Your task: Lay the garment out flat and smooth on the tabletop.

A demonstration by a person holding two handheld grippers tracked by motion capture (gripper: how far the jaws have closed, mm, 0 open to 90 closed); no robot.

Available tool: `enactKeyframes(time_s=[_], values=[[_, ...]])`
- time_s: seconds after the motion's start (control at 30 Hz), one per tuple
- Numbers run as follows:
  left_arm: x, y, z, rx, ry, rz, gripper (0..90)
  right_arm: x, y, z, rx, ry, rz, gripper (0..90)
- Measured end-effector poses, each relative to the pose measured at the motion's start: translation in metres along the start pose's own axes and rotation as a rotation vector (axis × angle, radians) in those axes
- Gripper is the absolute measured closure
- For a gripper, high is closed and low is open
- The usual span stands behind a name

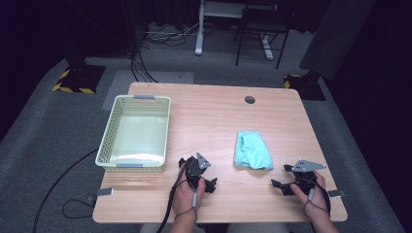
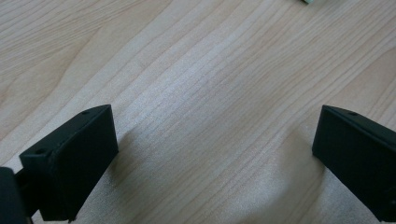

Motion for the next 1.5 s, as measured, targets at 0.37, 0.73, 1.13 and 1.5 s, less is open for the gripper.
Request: enactKeyframes(time_s=[0.37, 0.73, 1.13, 1.5], values=[[-0.0003, -0.0004, 0.0, 0.002, 0.003, 0.002, 0.1, -0.0001, -0.0003, -0.0005, -0.012, 0.004, 0.001, 12.8], [-0.0005, -0.0006, -0.0001, 0.003, 0.003, 0.002, 0.1, -0.0001, -0.0004, -0.0004, -0.013, 0.004, 0.001, 12.6], [-0.0015, -0.0015, 0.0005, 0.003, 0.001, 0.003, 0.0, -0.0004, -0.0006, -0.0008, -0.02, 0.01, 0.003, 12.4], [-0.0028, -0.0024, 0.0017, 0.0, -0.005, 0.004, 0.0, -0.0014, -0.0015, -0.0007, -0.02, 0.011, 0.004, 12.7]])
Point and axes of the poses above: each handheld gripper's, and its own axes: y roughly backward along the jaws, x roughly out of its underside, z roughly to its left, the point moved 7 cm from there along -y, roughly forward along the jaws
